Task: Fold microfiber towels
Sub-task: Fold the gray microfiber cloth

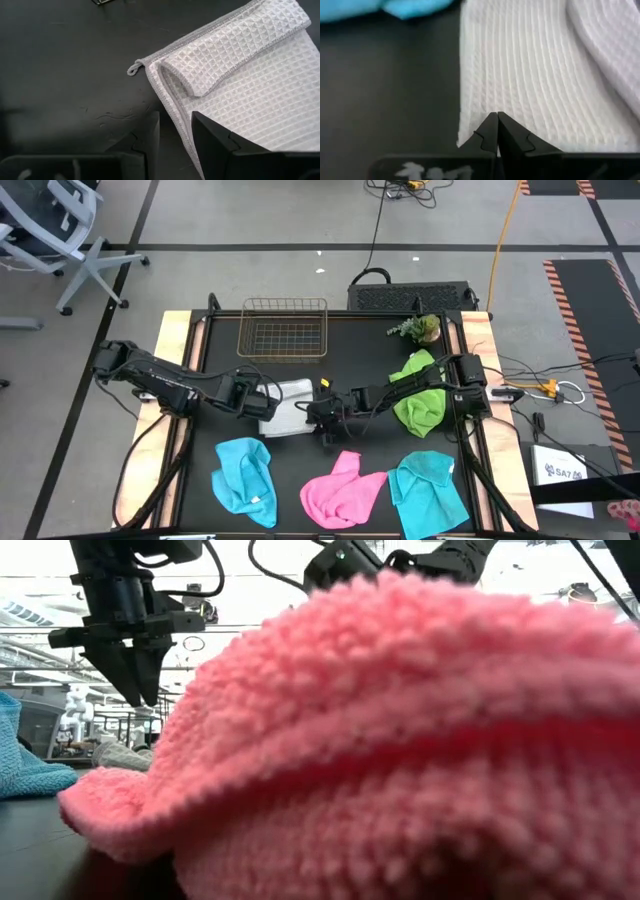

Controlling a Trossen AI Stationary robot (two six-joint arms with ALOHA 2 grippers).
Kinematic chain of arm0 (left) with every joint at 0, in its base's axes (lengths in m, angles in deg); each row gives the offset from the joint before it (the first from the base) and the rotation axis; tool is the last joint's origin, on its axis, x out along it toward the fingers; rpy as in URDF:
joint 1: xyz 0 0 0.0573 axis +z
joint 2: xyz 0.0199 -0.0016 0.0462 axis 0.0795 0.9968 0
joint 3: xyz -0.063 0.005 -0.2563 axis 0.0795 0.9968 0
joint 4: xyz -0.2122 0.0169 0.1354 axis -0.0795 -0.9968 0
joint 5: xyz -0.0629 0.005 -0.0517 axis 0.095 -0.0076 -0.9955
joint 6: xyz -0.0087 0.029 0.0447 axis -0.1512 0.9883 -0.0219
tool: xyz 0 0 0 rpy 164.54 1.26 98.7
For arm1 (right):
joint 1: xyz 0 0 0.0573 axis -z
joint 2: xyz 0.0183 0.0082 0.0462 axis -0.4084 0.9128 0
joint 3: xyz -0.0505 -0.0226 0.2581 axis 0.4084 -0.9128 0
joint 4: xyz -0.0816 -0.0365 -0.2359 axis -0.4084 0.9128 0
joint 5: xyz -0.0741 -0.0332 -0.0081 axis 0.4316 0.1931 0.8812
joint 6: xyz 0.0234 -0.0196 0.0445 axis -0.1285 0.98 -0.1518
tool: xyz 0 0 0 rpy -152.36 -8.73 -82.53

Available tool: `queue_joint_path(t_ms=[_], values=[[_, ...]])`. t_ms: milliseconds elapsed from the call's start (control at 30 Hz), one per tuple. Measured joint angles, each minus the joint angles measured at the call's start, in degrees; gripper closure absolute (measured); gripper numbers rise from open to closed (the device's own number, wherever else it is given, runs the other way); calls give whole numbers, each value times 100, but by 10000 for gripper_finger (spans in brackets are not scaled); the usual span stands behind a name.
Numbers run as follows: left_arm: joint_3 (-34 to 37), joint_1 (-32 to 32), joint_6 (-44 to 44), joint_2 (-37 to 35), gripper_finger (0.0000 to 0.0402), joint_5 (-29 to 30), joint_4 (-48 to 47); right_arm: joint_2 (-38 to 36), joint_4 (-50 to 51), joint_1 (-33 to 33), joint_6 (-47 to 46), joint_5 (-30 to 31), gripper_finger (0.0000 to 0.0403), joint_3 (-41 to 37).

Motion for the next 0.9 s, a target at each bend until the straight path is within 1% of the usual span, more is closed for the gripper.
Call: queue_joint_path(t_ms=[100,333,433,567,700,900], values=[[-1,0,0,0,284,2,-7,4,299,32,-43,4,403,-124],[0,0,9,0,284,4,-11,-24,229,48,-381,28,403,-495],[0,0,13,0,284,4,-11,-22,412,24,-517,11,403,-575],[0,0,34,0,284,4,-11,-97,1046,-36,-538,24,403,-583],[0,0,54,0,284,4,-6,-329,1825,-90,-538,35,403,-585],[0,0,128,0,284,51,5,-925,2840,-121,-791,610,403,-600]])
